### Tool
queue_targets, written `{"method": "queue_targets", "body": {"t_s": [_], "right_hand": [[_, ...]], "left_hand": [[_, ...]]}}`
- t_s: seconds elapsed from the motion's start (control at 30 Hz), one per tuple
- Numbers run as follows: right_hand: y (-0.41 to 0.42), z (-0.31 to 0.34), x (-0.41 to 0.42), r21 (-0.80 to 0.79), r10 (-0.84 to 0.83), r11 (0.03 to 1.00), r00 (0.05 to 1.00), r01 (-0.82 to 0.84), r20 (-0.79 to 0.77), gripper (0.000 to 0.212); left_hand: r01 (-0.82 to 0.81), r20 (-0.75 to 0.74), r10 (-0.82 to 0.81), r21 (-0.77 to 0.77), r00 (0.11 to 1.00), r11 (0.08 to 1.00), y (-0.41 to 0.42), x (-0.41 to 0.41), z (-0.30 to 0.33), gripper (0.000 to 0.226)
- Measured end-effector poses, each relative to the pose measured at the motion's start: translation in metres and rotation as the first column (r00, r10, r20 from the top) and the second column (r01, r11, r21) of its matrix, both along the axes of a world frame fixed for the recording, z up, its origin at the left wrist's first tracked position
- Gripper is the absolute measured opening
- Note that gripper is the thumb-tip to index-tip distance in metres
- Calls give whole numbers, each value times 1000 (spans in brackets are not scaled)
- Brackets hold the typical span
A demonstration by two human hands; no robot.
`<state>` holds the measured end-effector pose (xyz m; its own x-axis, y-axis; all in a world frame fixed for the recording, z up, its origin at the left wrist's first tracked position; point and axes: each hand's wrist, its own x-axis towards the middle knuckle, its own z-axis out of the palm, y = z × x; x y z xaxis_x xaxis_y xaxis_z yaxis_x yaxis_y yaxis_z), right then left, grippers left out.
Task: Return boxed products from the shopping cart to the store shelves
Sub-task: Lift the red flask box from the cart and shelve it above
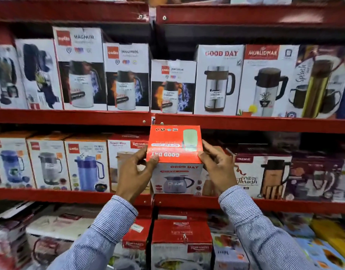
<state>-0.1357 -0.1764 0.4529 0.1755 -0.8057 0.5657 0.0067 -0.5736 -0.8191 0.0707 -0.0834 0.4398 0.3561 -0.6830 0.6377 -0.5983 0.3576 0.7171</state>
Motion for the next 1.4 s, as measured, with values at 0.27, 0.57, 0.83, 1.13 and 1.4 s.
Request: {"method": "queue_targets", "body": {"t_s": [0.27, 0.57, 0.83, 1.13, 1.4], "right_hand": [[-43, -13, 13, 20, -2, 1000, 999, 3, -48, 58], [-73, -27, 23, 4, -57, 998, 987, 58, -149, 59], [-88, -21, 34, 6, -99, 995, 962, 104, -254, 43], [-108, -16, 42, -50, -194, 981, 933, 188, -303, 20], [-108, -14, 41, -93, -263, 965, 908, 246, -325, 21]], "left_hand": [[28, -81, -25, 40, 996, 999, -39, 7, -11, 42], [-30, -116, 47, 141, 992, 990, -69, 15, -9, 42], [-91, -92, 117, 245, 989, 965, -95, 12, -8, 30], [-47, -140, 93, 300, 986, 953, -109, 1, -32, 67], [-46, -139, 88, 278, 986, 960, -106, -4, -32, 77]]}}
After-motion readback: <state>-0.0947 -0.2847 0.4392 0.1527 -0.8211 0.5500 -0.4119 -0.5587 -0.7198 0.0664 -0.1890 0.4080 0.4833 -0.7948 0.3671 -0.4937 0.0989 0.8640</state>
